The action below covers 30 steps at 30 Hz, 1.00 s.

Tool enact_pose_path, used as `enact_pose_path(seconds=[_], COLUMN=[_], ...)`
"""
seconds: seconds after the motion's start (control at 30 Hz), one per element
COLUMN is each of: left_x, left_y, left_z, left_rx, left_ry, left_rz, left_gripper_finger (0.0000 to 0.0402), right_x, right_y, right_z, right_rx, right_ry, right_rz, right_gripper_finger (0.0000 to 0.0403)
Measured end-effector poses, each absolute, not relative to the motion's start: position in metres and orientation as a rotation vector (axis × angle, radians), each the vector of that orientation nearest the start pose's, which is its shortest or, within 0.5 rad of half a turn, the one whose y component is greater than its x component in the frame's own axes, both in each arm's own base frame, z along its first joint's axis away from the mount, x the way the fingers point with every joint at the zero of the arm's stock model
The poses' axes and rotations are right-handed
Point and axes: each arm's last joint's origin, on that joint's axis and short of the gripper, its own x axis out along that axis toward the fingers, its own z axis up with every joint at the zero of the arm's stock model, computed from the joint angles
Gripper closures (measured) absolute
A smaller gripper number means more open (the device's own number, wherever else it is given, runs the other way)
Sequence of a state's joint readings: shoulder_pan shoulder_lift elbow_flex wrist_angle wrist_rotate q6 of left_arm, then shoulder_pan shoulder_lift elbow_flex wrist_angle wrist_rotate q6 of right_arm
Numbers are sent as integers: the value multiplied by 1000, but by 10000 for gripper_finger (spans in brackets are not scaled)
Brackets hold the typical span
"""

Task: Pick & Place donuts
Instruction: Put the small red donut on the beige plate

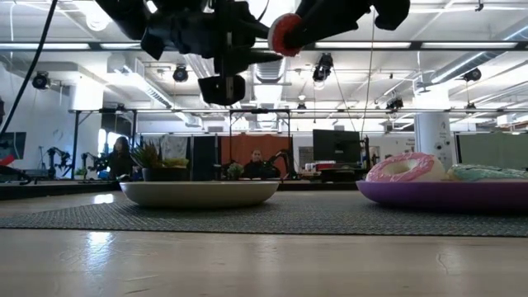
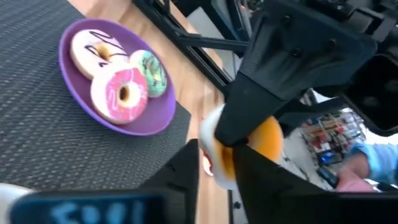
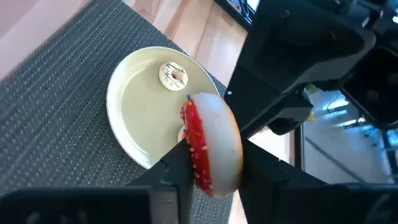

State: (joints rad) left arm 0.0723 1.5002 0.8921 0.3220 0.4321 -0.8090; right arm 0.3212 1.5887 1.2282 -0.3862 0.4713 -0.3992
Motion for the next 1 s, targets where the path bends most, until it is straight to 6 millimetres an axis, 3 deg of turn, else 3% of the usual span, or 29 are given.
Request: enact_pose_path(seconds=[0.27, 0.37, 0.53, 0.77, 1.0], left_x=[322, 310, 281, 241, 221], left_y=[16, 19, 11, -24, -39], left_z=[242, 239, 263, 305, 311], left_rx=[-763, -676, -489, -369, -374], left_ry=[460, 521, 512, 378, 372], left_rz=[-34, 199, 454, 396, 401], left_gripper_finger=[227, 214, 212, 212, 212], right_x=[330, 330, 337, 368, 397], right_y=[96, 92, 62, 10, -17], right_z=[272, 269, 256, 220, 171], right_rx=[-447, -286, 135, 688, 916], right_ry=[716, 741, 763, 769, 915], right_rz=[-70, -61, -165, -159, -91], right_gripper_finger=[346, 351, 351, 351, 351])
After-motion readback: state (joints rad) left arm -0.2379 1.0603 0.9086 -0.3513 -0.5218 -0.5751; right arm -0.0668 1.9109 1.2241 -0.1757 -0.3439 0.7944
